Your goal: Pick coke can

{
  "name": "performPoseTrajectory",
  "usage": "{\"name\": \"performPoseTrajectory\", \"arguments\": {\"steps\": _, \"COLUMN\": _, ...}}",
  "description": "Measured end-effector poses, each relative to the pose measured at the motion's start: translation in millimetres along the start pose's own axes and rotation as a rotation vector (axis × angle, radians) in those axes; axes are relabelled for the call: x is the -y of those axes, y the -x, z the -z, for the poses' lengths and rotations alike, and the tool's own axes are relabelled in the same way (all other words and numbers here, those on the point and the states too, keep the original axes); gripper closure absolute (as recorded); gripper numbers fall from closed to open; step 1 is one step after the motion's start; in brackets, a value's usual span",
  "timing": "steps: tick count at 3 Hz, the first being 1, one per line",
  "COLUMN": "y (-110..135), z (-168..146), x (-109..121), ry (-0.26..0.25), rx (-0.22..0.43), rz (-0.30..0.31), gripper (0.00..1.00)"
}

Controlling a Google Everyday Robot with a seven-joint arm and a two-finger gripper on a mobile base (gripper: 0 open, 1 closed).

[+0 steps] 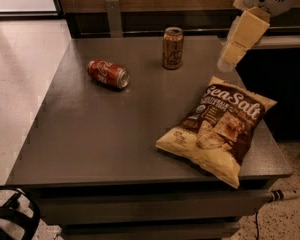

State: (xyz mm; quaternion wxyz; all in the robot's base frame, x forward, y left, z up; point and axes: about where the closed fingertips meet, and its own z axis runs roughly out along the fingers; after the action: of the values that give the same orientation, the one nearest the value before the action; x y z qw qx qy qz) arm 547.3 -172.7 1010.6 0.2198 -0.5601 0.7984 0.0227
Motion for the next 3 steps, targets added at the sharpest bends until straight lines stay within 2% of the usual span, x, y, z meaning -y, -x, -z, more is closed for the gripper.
{"name": "performPoseTrajectory", "arguments": {"steps": 1, "y": 31, "z": -25, "x": 18, "ry": 0.01, "rx": -0.006, "rz": -0.124, "gripper": 0.0}}
{"name": "performPoseTrajectory", "arguments": {"steps": 2, "y": 64, "z": -49, "x": 24, "ry": 0.015, "rx": -0.041, "rz": -0.208, "gripper": 0.0}}
{"name": "performPoseTrajectory", "arguments": {"steps": 3, "y": 104, "z": -75, "x": 21, "ry": 0.043, "rx": -0.059, "rz": -0.209, "gripper": 0.0}}
